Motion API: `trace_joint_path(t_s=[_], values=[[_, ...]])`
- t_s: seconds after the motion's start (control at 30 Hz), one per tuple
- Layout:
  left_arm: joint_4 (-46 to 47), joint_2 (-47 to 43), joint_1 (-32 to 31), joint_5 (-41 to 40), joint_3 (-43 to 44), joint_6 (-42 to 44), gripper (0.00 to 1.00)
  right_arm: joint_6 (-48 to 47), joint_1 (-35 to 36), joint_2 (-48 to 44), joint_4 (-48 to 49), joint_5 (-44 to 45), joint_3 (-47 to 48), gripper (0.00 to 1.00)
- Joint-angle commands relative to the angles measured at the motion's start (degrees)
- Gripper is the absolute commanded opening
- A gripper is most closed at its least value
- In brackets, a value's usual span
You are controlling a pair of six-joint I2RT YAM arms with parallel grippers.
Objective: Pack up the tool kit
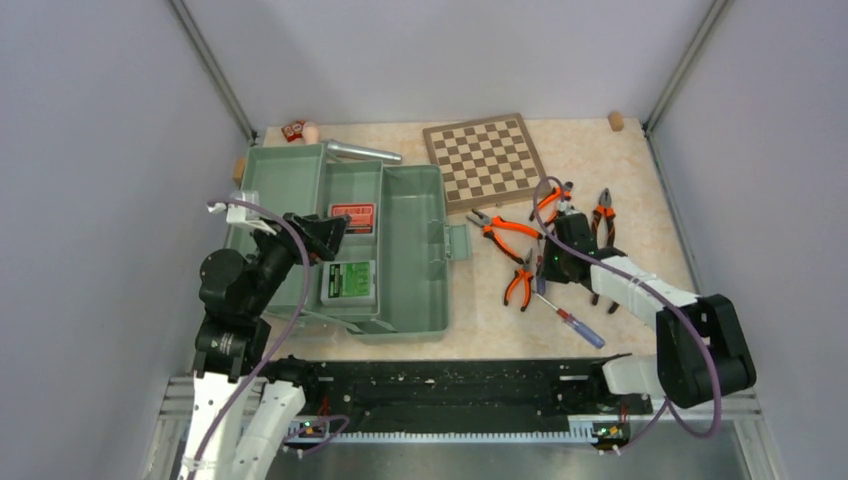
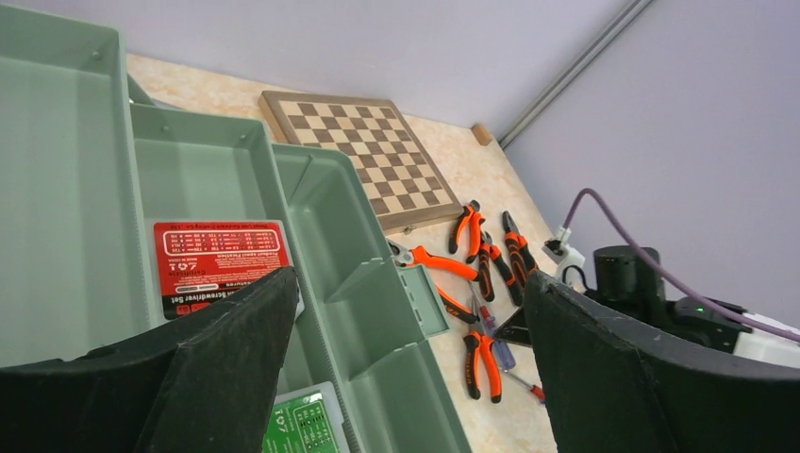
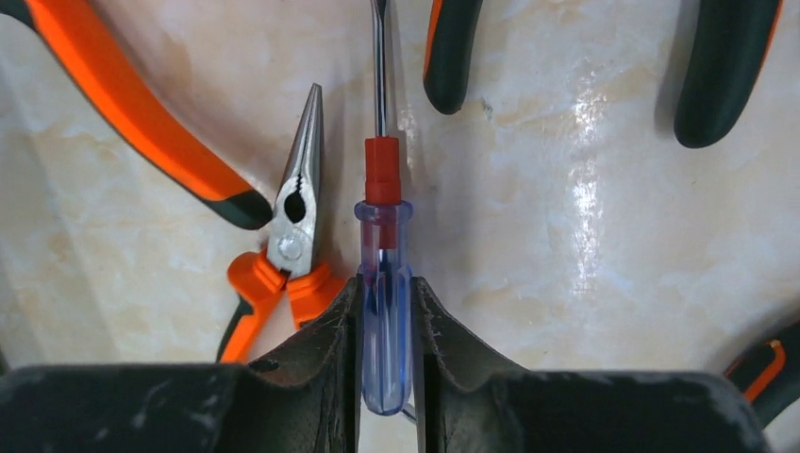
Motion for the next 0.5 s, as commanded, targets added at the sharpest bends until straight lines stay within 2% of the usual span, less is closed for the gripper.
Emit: trace_joint_path(t_s=[0.0, 0.07, 0.23, 0.47], values=[[3.7, -0.9, -0.1, 0.8, 0.3, -0.6, 0.93, 1.3, -0.6, 4.3, 3.5, 0.9, 0.3, 0.02], [3.6, -1.1, -0.1, 0.8, 0.0, -0.6, 0.93, 1.3, -0.6, 6.0, 4.2, 1.8, 0.4, 0.05], [3.1, -1.7, -0.1, 0.0, -0.1, -0.2, 0.93, 2.1, -0.6, 9.1, 4.7, 4.0, 1.6, 0.25], [3.0, -1.6, -0.1, 0.1, 0.1, -0.5, 0.93, 2.9, -0.6, 13.4, 3.9, 7.9, 4.3, 0.36]])
